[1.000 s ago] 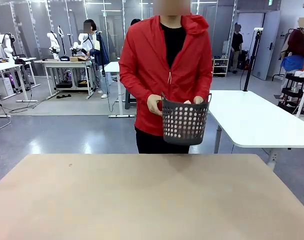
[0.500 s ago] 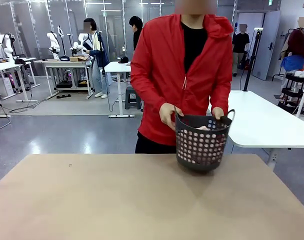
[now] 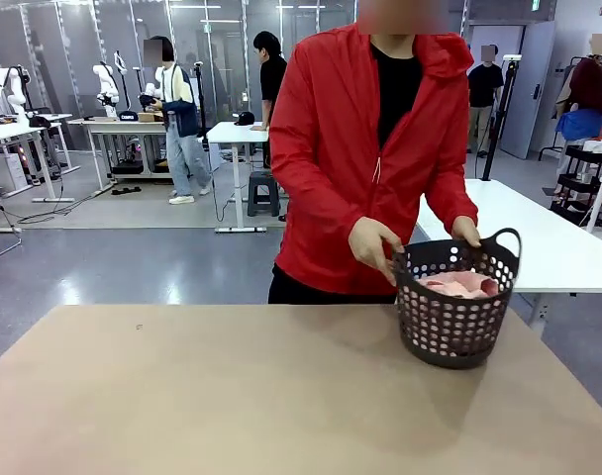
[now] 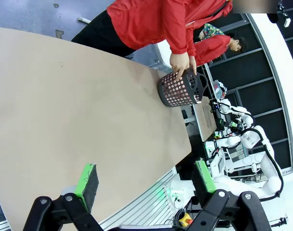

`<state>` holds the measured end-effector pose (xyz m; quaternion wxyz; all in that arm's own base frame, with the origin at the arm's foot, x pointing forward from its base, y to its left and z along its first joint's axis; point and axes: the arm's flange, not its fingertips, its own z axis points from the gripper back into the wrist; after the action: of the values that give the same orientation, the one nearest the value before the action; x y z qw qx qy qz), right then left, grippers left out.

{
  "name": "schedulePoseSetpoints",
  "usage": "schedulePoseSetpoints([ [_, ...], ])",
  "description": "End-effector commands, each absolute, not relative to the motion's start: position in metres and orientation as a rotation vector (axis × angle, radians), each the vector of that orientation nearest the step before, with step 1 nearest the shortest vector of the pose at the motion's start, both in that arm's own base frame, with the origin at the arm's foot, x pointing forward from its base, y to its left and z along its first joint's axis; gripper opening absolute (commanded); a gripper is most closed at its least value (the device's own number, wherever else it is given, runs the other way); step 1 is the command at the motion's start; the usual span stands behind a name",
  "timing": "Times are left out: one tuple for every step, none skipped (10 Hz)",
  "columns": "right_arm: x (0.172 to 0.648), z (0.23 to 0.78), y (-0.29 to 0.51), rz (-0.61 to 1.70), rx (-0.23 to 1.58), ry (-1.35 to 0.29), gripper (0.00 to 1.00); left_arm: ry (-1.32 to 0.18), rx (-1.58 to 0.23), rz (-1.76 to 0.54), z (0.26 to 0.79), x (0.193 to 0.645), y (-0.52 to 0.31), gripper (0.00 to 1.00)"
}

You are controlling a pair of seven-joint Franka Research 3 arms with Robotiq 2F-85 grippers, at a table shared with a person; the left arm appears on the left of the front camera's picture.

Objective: Fold the towel.
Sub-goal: Grab the top end of the 100 cm Hotel Towel extended by the human.

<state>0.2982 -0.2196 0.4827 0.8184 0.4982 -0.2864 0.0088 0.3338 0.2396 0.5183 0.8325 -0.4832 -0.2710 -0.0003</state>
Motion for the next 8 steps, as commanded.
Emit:
schedulePoseSetpoints([
  [0.2992, 0.4845, -0.2209, 0.036, 1.068, -0.632, 1.00, -0.586, -1.036, -0.021, 0.5190, 0.3335, 0.2404, 1.00],
  [0.2992, 0.4845, -0.2209, 0.036, 1.068, -0.632, 1.00, -0.586, -1.036, -0.021, 0.5190, 0.3335, 0.2404, 1.00],
  [0.2992, 0.4845, -0.2209, 0.036, 1.068, -0.632, 1.00, -0.586, -1.036, -0.021, 0.5190, 0.3335, 0.2404, 1.00],
  [0.2992, 0.4845, -0.2209, 0.036, 1.068, -0.632, 1.00, -0.586, -1.036, -0.021, 0.5190, 0.3335, 0.2404, 1.00],
  [0.2992, 0.4845, -0.2209, 0.036, 1.068, -0.632, 1.00, -0.586, -1.036, -0.021, 0.5190, 0.3335, 0.2404, 1.00],
  [0.2992, 0.4845, -0.2209, 0.036, 1.068, -0.632, 1.00, -0.586, -1.036, -0.021, 0.5190, 0.3335, 0.2404, 1.00],
  [0.2992, 0.4845, -0.2209, 0.036, 1.068, -0.632, 1.00, -0.586, -1.036, -0.021, 0.5190, 0.3335, 0.2404, 1.00],
  [0.2992, 0.4845, -0.2209, 0.036, 1.068, -0.632, 1.00, -0.586, -1.036, -0.021, 0.5190, 0.3335, 0.2404, 1.00],
])
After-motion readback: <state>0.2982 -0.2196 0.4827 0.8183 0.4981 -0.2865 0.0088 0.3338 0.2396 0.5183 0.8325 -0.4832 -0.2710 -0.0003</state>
